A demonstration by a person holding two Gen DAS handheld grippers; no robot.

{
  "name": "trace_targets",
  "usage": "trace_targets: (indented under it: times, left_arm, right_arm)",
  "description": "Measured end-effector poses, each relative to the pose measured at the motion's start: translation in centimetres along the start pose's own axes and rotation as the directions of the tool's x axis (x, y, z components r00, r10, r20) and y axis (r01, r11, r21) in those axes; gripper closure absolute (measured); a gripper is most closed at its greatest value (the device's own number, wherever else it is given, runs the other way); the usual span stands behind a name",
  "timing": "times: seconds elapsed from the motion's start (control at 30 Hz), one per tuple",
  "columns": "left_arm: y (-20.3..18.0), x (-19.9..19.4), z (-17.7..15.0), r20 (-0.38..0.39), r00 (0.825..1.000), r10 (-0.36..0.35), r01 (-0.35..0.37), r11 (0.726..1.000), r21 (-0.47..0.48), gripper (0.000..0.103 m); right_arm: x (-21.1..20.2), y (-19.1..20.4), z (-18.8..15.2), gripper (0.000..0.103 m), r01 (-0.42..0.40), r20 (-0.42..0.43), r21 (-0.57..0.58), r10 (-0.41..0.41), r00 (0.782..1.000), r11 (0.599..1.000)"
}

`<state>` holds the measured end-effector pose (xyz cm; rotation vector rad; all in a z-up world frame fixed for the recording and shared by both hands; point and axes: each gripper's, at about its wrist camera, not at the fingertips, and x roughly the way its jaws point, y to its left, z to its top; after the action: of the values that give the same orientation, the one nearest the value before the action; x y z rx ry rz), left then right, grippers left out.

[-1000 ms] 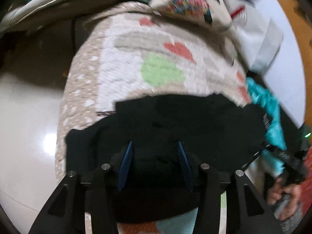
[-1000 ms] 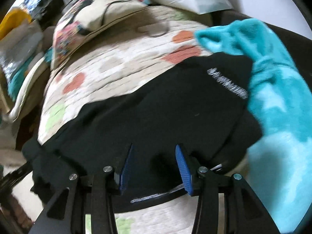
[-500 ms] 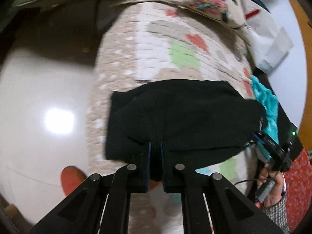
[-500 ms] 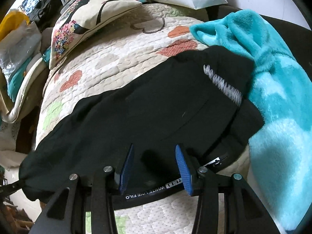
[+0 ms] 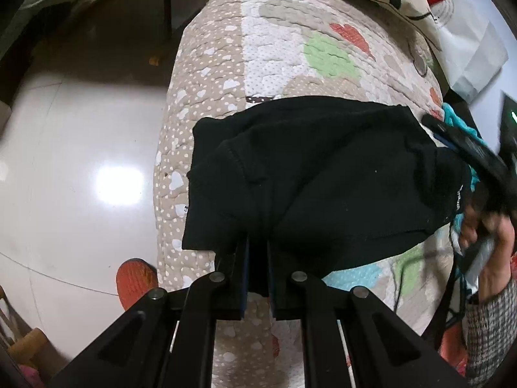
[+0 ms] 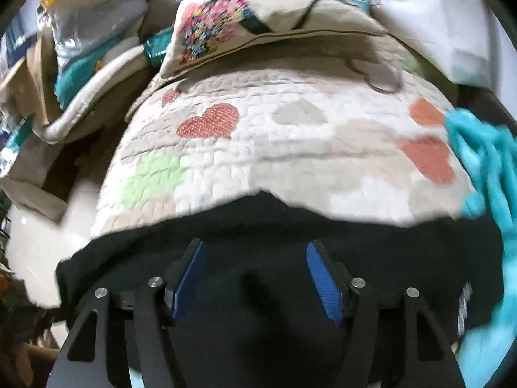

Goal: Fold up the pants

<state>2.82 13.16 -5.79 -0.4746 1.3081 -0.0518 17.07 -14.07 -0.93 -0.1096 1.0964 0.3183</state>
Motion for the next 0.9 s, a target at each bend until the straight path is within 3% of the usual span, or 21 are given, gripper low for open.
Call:
trace_targets:
  times: [0.13,0.17,0.2,0.23,0.3,0.37,0.43,0.5,0.6,0.63,0.67,0.77,0.9]
  left_arm:
    - [-0.3,0.0,0.1,0.006,1.0,0.007,-0.007,1.0,0.011,0.093]
    - [-0.4,0.0,0.2,0.006,1.0,0.007,-0.007,1.0,0.014,0.093]
    - [-0.4,-0.1,0.3,0.008,1.0,0.006,-0.007,1.0,0.017,0.093]
    - [-0.2,-0.2,0.4,0.016,1.0,0.01,-0.01,1.0,0.017,0.093]
    - [0.2,-0.2,0.9,0.026,1.0,0.011,-0.011,1.0,-0.006,0.092]
    - [1.3,-0.1,1.4,0.024,1.0,-0.002,0.004,0.998,-0.063,0.082]
    - [2.3,-0.2,1.7,0.024,0.999,-0.034,0.037,0.992,-0.119,0.077]
    - [3.1,-0.7,1.8,0.04,0.995,-0.095,0.101,0.98,-0.171,0.077]
    - [4.1,-1.9,2.0,0.098,0.983,-0.156,0.175,0.958,-0.227,0.077]
    - [4.3,-2.4,2.0,0.115,0.98,-0.165,0.188,0.953,-0.236,0.077]
    - [4.5,-2.8,2.1,0.136,0.975,-0.176,0.206,0.945,-0.254,0.077]
    - [5.7,-3.5,2.3,0.174,0.963,-0.206,0.251,0.918,-0.307,0.077]
    - [8.3,-4.6,2.4,0.222,0.953,-0.208,0.281,0.883,-0.377,0.077]
  right_arm:
    - [4.4,1.8,2.9,0.033,0.115,-0.078,-0.011,-0.115,0.99,0.993]
    - [5.6,1.9,3.2,0.04,0.159,-0.119,-0.012,-0.159,0.98,0.987]
    - [6.4,2.0,3.2,0.081,0.187,-0.153,-0.02,-0.188,0.97,0.982]
    - [7.0,2.0,3.5,0.09,0.244,-0.166,-0.043,-0.247,0.955,0.969]
    - [6.4,1.6,4.2,0.091,0.267,-0.114,-0.021,-0.268,0.957,0.963]
    - [4.9,1.2,4.7,0.091,0.306,-0.021,0.003,-0.306,0.952,0.952]
    - [2.9,1.2,4.3,0.082,0.316,0.062,0.021,-0.316,0.947,0.949]
    - [0.1,1.8,2.2,0.049,0.212,0.104,0.046,-0.216,0.971,0.976]
    - [-2.9,3.9,-2.6,0.047,-0.031,0.102,0.011,0.03,0.994,0.999]
    - [-3.7,5.2,-5.1,0.047,-0.134,0.074,-0.026,0.135,0.988,0.991]
    - [-4.0,6.6,-6.9,0.047,-0.187,0.048,-0.067,0.19,0.981,0.98]
    - [-3.9,11.9,-12.1,0.049,-0.241,-0.023,-0.271,0.244,0.97,0.932]
    - [-3.3,18.2,-15.0,0.053,-0.206,-0.017,-0.503,0.228,0.973,0.84]
